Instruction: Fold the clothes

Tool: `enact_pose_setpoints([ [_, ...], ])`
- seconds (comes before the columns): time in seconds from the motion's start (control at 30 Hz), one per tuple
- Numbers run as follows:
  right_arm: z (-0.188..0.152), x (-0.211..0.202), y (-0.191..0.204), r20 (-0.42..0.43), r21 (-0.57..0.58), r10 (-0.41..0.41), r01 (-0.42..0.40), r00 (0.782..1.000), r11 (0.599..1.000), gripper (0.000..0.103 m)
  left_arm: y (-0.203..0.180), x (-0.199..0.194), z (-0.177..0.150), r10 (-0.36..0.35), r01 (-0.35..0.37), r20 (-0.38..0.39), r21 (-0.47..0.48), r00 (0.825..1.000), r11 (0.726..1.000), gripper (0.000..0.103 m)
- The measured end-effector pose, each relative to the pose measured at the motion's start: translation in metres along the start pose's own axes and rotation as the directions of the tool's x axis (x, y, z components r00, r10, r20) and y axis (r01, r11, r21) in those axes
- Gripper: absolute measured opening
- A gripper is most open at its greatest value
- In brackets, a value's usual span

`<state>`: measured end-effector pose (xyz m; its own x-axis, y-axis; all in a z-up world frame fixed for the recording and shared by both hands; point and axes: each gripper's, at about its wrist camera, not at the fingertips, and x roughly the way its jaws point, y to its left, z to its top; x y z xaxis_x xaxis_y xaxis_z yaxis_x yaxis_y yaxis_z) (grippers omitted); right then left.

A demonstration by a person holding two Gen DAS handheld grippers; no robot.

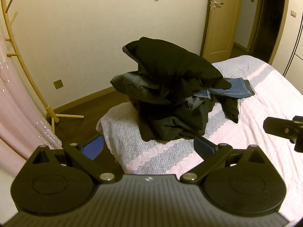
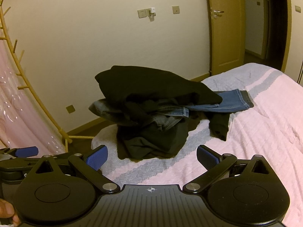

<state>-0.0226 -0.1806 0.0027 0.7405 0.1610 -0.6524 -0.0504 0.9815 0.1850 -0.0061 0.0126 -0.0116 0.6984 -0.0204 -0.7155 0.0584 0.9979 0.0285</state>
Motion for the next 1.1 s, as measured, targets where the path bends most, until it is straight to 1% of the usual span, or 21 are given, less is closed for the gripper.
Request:
enact_pose_setpoints([
  [0.63,0.003,0.006,-0.001,-0.009,-0.015,-0.003,0.003,1.000,1.000,0.102,0.002,0.003,0.000,0.002,-0.002,-0.014,-0.002,1.000,1.000,0.100],
  [1.1,0.001,0.012,-0.015,-0.023,0.004,-0.010,0.010,1.000,1.000,0.102,-0.004,0.006,0.000,-0.004,0.004,-0.019,0.016,1.000,1.000,0.100],
])
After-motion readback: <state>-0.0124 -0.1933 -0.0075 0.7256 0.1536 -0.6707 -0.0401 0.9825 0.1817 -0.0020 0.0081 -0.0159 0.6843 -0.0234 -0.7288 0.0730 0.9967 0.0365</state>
